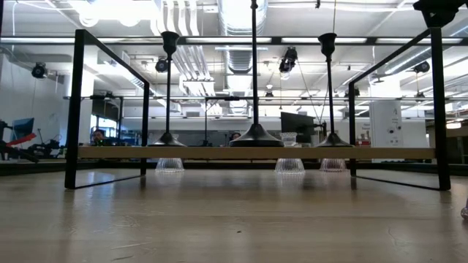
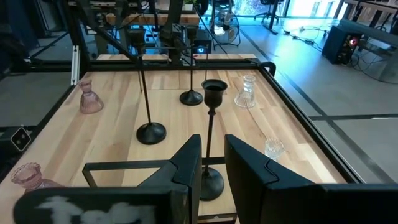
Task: Pick & Place candle stick holders
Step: Put the bottom left pink glass candle holder
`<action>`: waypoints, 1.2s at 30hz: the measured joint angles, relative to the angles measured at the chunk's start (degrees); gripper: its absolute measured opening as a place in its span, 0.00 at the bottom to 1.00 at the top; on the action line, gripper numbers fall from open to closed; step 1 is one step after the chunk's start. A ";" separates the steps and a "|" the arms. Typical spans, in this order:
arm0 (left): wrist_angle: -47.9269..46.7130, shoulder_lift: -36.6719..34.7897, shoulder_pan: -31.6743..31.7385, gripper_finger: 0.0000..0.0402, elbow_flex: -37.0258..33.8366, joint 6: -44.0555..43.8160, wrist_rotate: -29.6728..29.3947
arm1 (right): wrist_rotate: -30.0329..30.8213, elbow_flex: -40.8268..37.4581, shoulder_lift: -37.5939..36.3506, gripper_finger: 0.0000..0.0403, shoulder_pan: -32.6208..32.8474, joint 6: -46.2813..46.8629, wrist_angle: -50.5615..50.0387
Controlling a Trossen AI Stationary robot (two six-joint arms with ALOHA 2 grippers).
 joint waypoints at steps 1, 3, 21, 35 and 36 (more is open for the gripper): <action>0.00 0.00 0.00 0.68 0.00 0.00 0.00 | 0.00 0.00 0.00 0.16 0.00 0.00 0.00; 0.00 0.00 0.00 0.68 0.00 0.00 0.00 | 0.04 0.00 0.00 0.16 0.00 -0.02 0.01; 0.00 0.00 0.00 0.68 0.00 0.01 -0.02 | 8.35 0.00 0.00 0.16 0.00 2.63 0.04; -0.02 0.00 0.02 0.68 0.00 0.18 -0.18 | 8.33 0.00 0.00 0.16 0.00 2.63 0.04; -0.04 0.00 0.06 0.68 0.00 0.35 -0.53 | 8.33 0.00 0.00 0.16 0.00 2.63 0.04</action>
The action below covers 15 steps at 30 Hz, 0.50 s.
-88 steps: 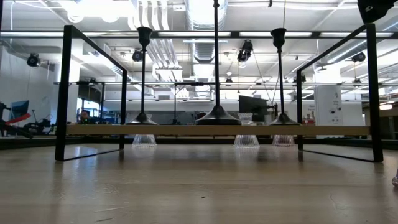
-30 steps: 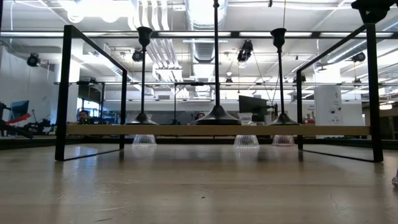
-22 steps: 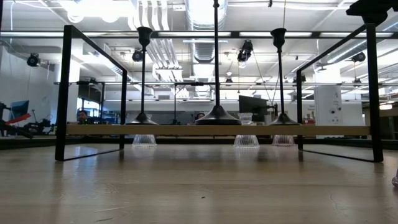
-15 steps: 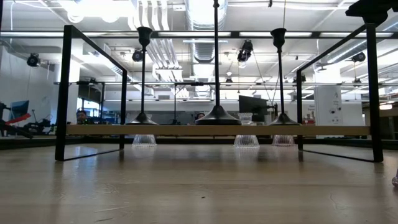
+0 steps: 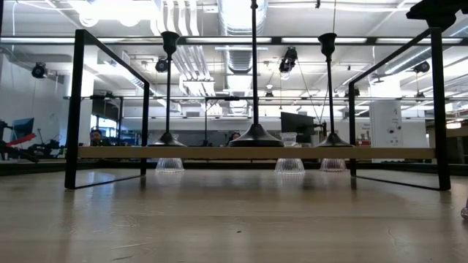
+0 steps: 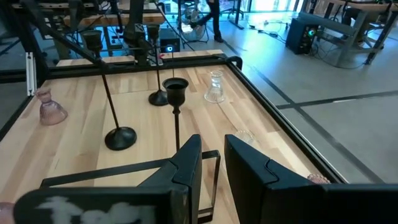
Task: Pick & Place candle stick holders
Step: Put the bottom left pink glass candle holder
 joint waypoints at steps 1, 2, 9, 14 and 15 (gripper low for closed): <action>-0.04 0.00 0.02 0.68 0.00 0.02 -0.42 | 0.00 0.00 0.00 0.16 0.00 0.00 0.00; -0.13 0.00 0.03 0.68 0.00 0.03 -0.76 | 0.00 0.00 0.00 0.16 -0.01 0.00 0.00; -0.45 0.00 0.55 0.68 -0.02 1.31 -4.86 | -0.02 0.00 0.00 0.16 0.00 0.01 0.00; -0.43 0.00 0.89 0.68 -0.02 1.78 -5.44 | -0.04 0.00 0.00 0.16 0.00 0.02 0.00; -0.42 0.00 0.90 0.68 -0.02 1.80 -5.47 | -0.04 0.00 0.00 0.16 0.00 0.00 0.00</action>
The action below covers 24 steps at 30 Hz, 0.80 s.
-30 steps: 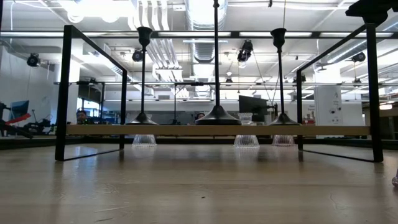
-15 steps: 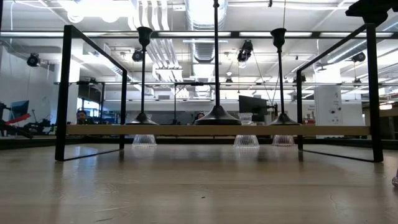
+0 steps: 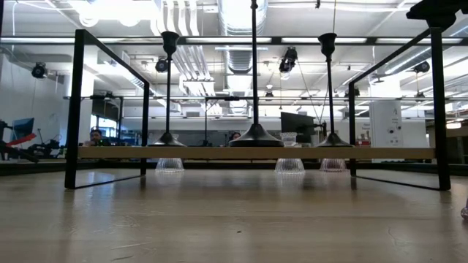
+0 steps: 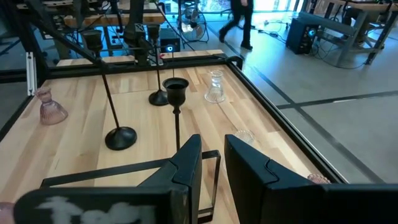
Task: Pick & Place candle stick holders
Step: Put the bottom left pink glass candle holder
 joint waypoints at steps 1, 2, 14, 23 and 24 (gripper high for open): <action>0.00 0.00 0.00 0.68 0.00 0.01 -0.19 | 0.00 0.00 0.00 0.16 0.00 0.00 0.00; -0.01 0.00 0.00 0.68 0.00 0.04 -0.66 | -0.02 0.00 0.00 0.16 0.00 0.00 0.00; -0.99 1.27 1.44 0.68 0.00 0.25 -3.01 | -0.09 0.00 0.00 0.16 -0.01 0.02 0.00; -0.12 2.45 1.99 0.68 0.00 2.99 -2.85 | -0.07 0.00 0.00 0.16 -0.01 0.20 -0.01; -0.15 2.45 1.99 0.68 0.00 3.14 -2.82 | -0.07 0.00 0.00 0.16 0.00 0.20 0.00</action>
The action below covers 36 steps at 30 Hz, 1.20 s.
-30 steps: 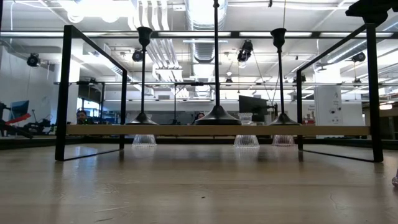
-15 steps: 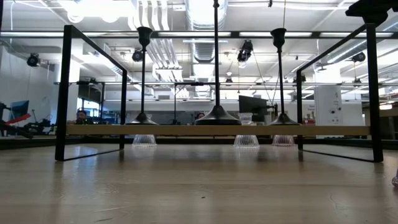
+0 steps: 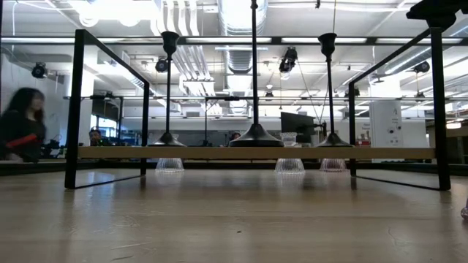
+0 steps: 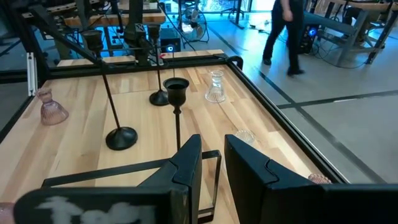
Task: Pick & Place candle stick holders
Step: Put the bottom left pink glass candle holder
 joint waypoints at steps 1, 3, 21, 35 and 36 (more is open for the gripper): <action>0.02 0.00 0.02 0.68 0.00 0.22 -0.02 | 0.00 0.00 0.00 0.16 0.00 0.00 0.00; 0.00 0.00 0.04 0.68 0.00 0.75 -0.05 | 0.00 0.00 0.00 0.16 0.00 0.00 -0.01; -1.03 0.00 0.02 0.68 0.00 0.64 -0.16 | 0.04 0.00 0.02 0.16 0.00 -0.02 0.00; -1.11 -0.04 0.02 0.68 0.00 -0.01 -0.21 | 0.04 0.00 0.02 0.16 -0.02 -0.02 0.00; -1.11 -0.04 0.02 0.68 0.00 -0.01 -0.21 | 0.04 0.00 0.02 0.16 0.00 -0.02 0.00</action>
